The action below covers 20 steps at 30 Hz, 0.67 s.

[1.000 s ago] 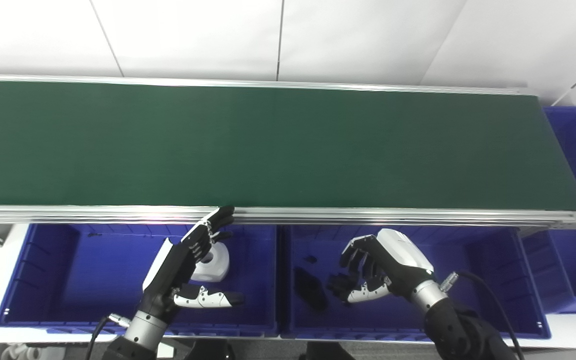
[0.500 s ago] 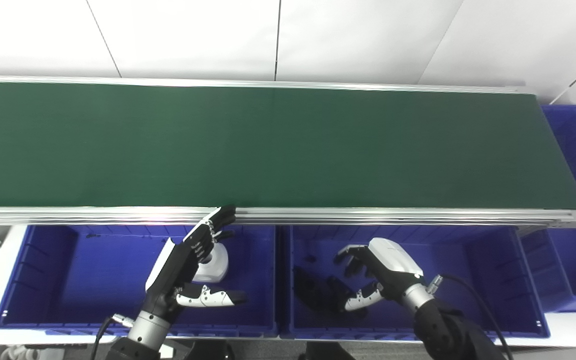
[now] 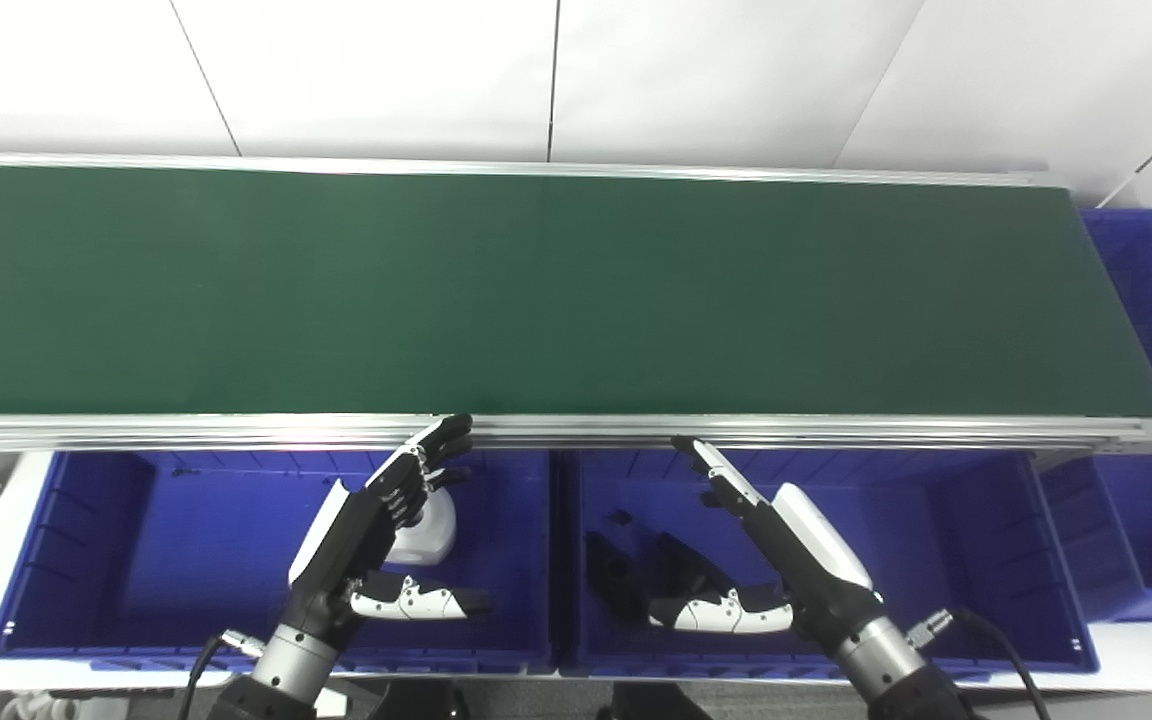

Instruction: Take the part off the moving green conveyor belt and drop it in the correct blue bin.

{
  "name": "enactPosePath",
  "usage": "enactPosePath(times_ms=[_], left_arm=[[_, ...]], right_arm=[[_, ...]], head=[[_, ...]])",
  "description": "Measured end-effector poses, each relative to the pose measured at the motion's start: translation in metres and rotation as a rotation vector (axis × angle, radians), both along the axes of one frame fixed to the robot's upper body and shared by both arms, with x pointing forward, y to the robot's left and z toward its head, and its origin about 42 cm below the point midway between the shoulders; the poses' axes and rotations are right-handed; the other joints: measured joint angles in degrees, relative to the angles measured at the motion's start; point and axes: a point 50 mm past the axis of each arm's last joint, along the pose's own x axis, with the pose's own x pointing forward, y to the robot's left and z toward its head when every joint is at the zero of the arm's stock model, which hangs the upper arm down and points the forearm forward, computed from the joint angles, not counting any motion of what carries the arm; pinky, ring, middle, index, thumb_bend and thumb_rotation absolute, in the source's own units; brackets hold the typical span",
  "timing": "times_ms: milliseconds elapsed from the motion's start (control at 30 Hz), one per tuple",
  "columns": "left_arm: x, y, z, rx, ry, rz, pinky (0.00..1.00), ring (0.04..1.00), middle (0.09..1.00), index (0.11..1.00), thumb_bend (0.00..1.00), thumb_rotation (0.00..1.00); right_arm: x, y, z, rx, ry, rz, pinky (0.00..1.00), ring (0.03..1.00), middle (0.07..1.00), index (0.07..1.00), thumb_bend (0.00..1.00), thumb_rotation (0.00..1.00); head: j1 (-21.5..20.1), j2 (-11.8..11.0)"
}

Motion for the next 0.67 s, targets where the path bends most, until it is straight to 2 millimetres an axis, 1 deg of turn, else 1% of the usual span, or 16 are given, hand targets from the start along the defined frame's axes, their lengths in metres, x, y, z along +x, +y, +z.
enactPosePath(times_ms=[33,67,100,133,200,267,300,333,400,433,567,667], left_arm=[[-0.001,0.000,0.000,0.000,0.002,0.000,0.83,0.912,0.932,0.884,0.84,0.22],[-0.002,0.000,-0.001,0.000,0.005,0.000,0.83,0.915,0.932,0.882,0.84,0.22],[-0.003,0.000,-0.002,0.000,0.009,0.001,0.83,0.913,0.930,0.881,0.84,0.22],[-0.005,0.001,-0.003,0.001,0.016,0.003,0.83,0.915,0.932,0.881,0.84,0.22],[-0.007,0.002,-0.006,0.004,0.028,0.007,0.83,0.909,0.932,0.880,0.84,0.23],[-0.011,0.003,-0.008,0.009,0.040,0.011,0.84,0.903,0.933,0.876,0.85,0.24],[-0.012,0.003,-0.009,0.013,0.043,0.012,0.84,0.903,0.933,0.876,0.85,0.24],[-0.013,0.003,-0.009,0.015,0.045,0.011,0.85,0.910,0.932,0.873,0.86,0.23],[-0.014,0.004,-0.010,0.014,0.048,0.011,0.86,0.920,0.933,0.870,0.86,0.24],[-0.015,0.004,-0.010,0.014,0.051,0.010,0.86,0.924,0.933,0.867,0.86,0.24],[-0.017,0.004,-0.013,0.018,0.062,-0.002,0.87,0.934,0.934,0.868,0.86,0.27],[-0.017,0.005,-0.013,0.020,0.065,-0.004,0.87,0.929,0.934,0.868,0.86,0.26]], right_arm=[[-0.001,0.004,-0.001,0.017,-0.008,0.004,0.84,0.940,0.996,1.000,0.80,0.49],[-0.003,0.009,-0.002,0.031,-0.013,0.010,0.84,0.943,0.998,1.000,0.81,0.49],[-0.005,0.013,-0.004,0.040,-0.014,0.014,0.85,0.959,1.000,1.000,0.82,0.49],[-0.007,0.016,-0.007,0.047,-0.013,0.020,0.87,0.970,1.000,1.000,0.83,0.49],[-0.014,0.019,-0.014,0.035,0.007,0.022,0.90,0.984,1.000,1.000,0.83,0.49],[-0.018,0.018,-0.018,0.025,0.012,0.008,0.91,0.981,1.000,1.000,0.83,0.50],[-0.019,0.017,-0.020,0.023,0.011,0.001,0.91,0.981,1.000,1.000,0.83,0.50],[-0.019,0.016,-0.021,0.022,0.009,-0.006,0.92,0.957,1.000,1.000,0.83,0.48],[-0.019,0.016,-0.022,0.029,0.005,-0.017,0.93,0.940,1.000,1.000,0.83,0.46],[-0.019,0.017,-0.022,0.035,0.000,-0.027,0.94,0.934,1.000,1.000,0.83,0.46],[-0.020,0.018,-0.028,0.057,-0.008,-0.049,0.92,0.924,0.995,1.000,0.82,0.44],[-0.022,0.017,-0.028,0.067,-0.008,-0.054,0.93,0.928,0.998,1.000,0.82,0.43]], head=[[0.0,0.0],[0.2,-0.5],[0.4,-1.1],[0.4,-1.1],[0.8,-2.2],[1.8,-3.2],[1.8,-3.3],[2.5,-3.9],[2.5,-4.0],[2.5,-4.5],[1.7,-4.7],[1.5,-4.8]])
